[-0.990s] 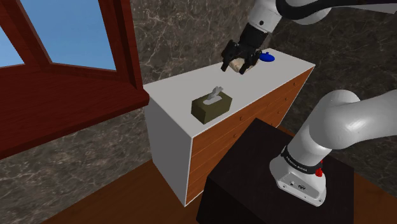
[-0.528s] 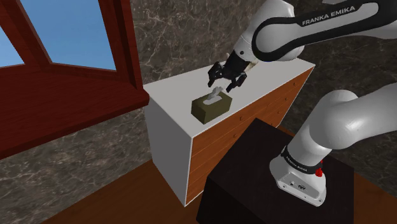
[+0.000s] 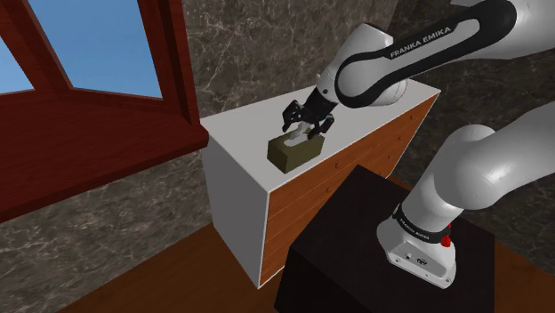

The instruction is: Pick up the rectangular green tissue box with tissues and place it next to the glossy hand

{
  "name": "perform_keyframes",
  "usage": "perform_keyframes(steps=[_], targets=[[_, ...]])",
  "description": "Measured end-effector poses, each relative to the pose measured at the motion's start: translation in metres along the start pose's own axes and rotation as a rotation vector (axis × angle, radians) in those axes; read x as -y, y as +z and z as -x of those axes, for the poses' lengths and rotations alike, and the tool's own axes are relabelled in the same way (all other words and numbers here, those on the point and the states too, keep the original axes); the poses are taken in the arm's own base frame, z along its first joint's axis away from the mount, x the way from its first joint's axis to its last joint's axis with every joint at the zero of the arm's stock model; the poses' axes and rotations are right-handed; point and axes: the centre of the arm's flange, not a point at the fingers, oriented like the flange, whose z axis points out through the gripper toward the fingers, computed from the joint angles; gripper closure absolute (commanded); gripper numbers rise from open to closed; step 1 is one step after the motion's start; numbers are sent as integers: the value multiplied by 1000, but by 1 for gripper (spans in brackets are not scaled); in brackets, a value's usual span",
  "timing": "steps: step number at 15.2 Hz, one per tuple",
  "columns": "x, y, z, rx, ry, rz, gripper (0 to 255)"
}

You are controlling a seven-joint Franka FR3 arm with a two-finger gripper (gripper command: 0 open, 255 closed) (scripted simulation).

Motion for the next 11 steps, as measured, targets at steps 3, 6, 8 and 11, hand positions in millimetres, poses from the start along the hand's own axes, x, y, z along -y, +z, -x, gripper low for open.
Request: perform_keyframes(steps=[3,6,8,11], targets=[[0,8,-1,-1,0,0,0],[0,8,-1,-1,0,0,0],[0,8,-1,-1,0,0,255],[1,7,-1,-5,-1,-4,255]])
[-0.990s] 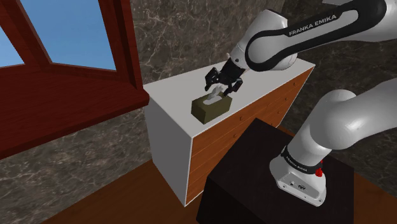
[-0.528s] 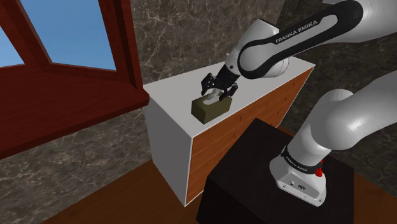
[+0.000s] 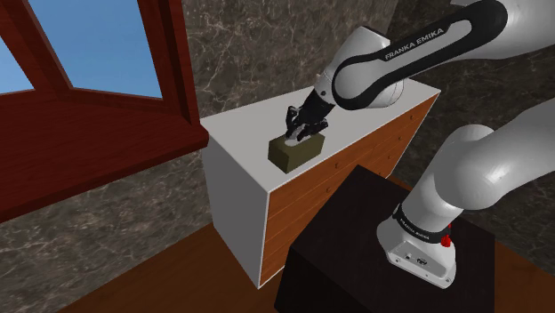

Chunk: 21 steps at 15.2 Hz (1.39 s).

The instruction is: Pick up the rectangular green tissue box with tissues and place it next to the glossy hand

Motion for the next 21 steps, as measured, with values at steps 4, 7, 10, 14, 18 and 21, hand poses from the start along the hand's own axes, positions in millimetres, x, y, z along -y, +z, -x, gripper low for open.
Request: perform_keyframes(steps=[4,7,10,14,18,21], targets=[[-1,-1,0,-2,2,-1,255],[0,-1,0,-2,2,-1,255],[3,-10,-2,2,1,3,255],[10,-28,-5,3,1,4,255],[18,-47,-9,3,1,4,255],[24,-62,-11,3,1,4,255]])
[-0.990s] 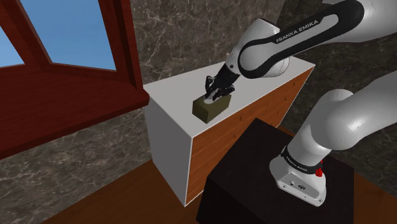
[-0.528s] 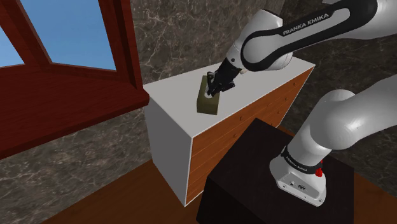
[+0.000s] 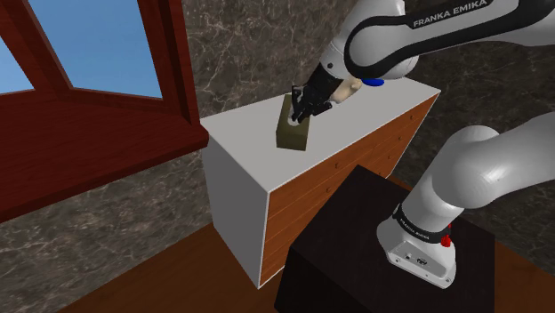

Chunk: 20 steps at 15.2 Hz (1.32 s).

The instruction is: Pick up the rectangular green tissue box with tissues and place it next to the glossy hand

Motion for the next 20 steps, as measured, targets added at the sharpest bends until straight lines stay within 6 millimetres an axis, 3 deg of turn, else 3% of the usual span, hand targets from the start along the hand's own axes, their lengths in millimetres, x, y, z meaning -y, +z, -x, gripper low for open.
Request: perform_keyframes(steps=[20], targets=[[38,-96,-18,0,0,0,255]])
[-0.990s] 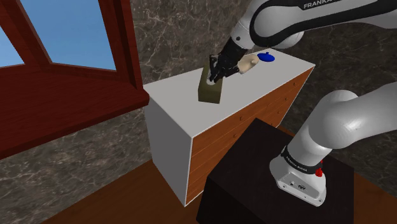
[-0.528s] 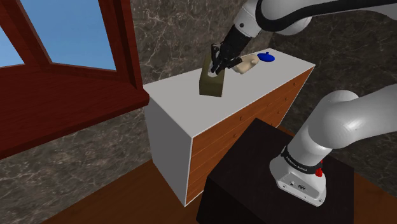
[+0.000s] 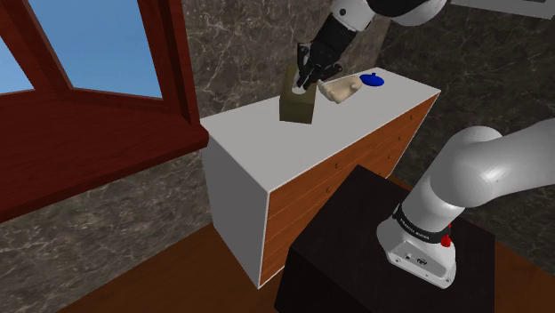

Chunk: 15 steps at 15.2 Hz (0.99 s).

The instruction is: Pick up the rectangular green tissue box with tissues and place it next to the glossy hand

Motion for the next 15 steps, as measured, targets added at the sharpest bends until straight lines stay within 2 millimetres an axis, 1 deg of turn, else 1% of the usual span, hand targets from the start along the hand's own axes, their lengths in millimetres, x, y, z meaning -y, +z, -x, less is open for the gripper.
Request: perform_keyframes(steps=[10,11,13,15], targets=[[17,-47,-6,0,0,0,255],[14,-50,-10,0,0,0,255],[-1,-55,-26,0,1,0,255],[-21,-59,-42,0,2,0,255]])
